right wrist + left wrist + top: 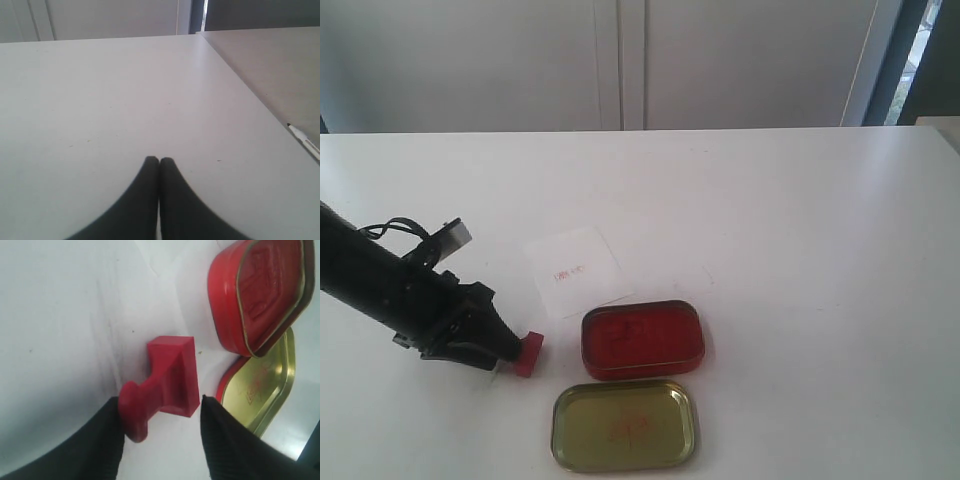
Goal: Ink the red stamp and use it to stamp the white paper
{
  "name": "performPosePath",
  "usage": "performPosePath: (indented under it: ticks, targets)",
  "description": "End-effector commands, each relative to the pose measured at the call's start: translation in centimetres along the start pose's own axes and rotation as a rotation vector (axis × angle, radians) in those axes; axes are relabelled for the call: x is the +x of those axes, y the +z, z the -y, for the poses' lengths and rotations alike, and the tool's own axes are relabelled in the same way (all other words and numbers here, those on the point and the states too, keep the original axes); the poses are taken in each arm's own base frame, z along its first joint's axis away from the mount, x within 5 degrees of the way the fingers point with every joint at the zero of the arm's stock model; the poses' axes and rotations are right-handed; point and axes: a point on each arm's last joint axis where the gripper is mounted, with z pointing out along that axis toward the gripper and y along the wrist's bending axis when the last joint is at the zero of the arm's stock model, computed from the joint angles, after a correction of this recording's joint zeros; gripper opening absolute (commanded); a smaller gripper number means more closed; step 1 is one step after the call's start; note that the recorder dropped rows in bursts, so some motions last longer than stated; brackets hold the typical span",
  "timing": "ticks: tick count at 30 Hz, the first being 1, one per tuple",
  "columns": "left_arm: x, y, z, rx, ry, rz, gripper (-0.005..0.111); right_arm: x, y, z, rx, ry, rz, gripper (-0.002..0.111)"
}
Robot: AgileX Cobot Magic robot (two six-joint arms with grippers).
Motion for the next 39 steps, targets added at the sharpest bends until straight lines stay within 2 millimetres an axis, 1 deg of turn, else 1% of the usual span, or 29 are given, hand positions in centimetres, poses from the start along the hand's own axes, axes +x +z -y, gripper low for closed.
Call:
performPosePath:
  ticks: [1,6,10,12,19,21,22,23,25,26,28,29,39]
  targets:
    - [0.2,0.0,0.1,0.015,-0.011,-0.011,0.052,0.0,0.0,0.0,-0.003,-0.010,0.014,0.000]
    - [0.5,-0.5,0.2,-0.026,0.016,-0.044,0.052,0.0,0.0,0.0,-0.003,-0.010,0.014,0.000]
    - [0.3,-1.4,0.4,-0.092,0.035,-0.017,0.051,0.0,0.0,0.0,-0.003,-0.010,0.014,0.000]
    - [0.2,-1.6,0.4,-0.112,0.036,-0.030,0.051,0.0,0.0,0.0,-0.003,-0.010,0.014,0.000]
    - [0.4,-1.6,0.3,-0.127,0.040,-0.048,0.050,0.0,0.0,0.0,-0.004,-0.008,0.014,0.000]
    - [0.4,-1.6,0.3,-0.125,0.041,-0.049,0.041,0.0,0.0,0.0,-0.004,-0.008,0.014,0.000]
    - [0.4,-1.8,0.5,-0.123,0.045,-0.047,0.032,0.0,0.0,0.0,-0.004,-0.008,0.014,0.000]
    - [0.4,-1.9,0.6,-0.124,0.049,-0.044,0.027,0.0,0.0,0.0,-0.004,-0.008,0.014,0.000]
    - [0.4,-2.2,0.9,-0.122,0.057,-0.038,0.017,0.0,0.0,0.0,-0.004,-0.008,0.014,0.000]
    - [0.4,-2.3,1.1,-0.119,0.060,-0.037,0.014,0.0,0.0,0.0,-0.004,-0.008,0.014,0.000]
    - [0.4,-2.6,1.5,-0.118,0.071,-0.028,0.003,0.0,0.0,0.0,-0.004,-0.008,0.014,0.000]
    - [0.4,-2.9,1.8,-0.120,0.078,-0.018,0.000,0.0,0.0,0.0,-0.004,-0.008,0.014,0.000]
    - [0.3,-3.7,2.5,-0.127,0.056,0.011,0.000,0.0,0.0,0.0,-0.003,-0.010,0.014,0.000]
